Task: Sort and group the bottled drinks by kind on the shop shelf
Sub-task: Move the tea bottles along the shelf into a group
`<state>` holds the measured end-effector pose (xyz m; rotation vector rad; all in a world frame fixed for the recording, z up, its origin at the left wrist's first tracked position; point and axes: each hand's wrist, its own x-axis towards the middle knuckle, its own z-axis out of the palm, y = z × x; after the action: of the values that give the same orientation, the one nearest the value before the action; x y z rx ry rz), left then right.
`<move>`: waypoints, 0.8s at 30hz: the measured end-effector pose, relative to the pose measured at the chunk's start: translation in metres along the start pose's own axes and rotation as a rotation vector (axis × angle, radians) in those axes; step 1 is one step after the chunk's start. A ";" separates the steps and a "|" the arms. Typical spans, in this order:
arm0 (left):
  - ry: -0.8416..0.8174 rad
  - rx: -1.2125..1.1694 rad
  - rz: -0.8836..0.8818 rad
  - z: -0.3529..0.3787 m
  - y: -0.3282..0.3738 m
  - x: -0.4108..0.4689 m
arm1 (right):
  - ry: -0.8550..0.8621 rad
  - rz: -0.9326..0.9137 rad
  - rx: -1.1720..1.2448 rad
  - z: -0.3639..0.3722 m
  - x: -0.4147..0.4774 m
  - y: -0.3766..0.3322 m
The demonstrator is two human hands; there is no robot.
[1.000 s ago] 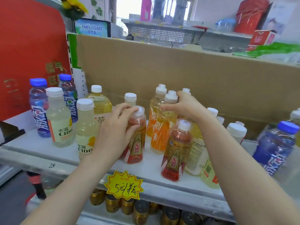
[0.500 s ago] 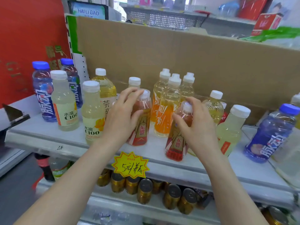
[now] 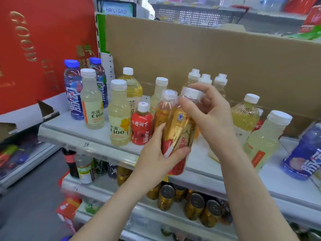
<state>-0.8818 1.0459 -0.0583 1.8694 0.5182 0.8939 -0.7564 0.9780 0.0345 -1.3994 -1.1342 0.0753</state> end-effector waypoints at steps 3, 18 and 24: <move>0.067 -0.069 -0.066 -0.013 -0.017 -0.020 | 0.006 0.104 0.100 0.019 0.005 0.035; 0.220 -0.217 -0.192 -0.071 -0.051 -0.067 | -0.030 0.247 -0.022 0.065 -0.018 0.102; 0.093 -0.297 -0.215 -0.064 -0.057 -0.064 | 0.162 0.245 -0.030 0.032 -0.055 0.061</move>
<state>-0.9701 1.0655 -0.1155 1.4797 0.5968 0.8651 -0.7717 0.9816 -0.0525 -1.5379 -0.8305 0.1172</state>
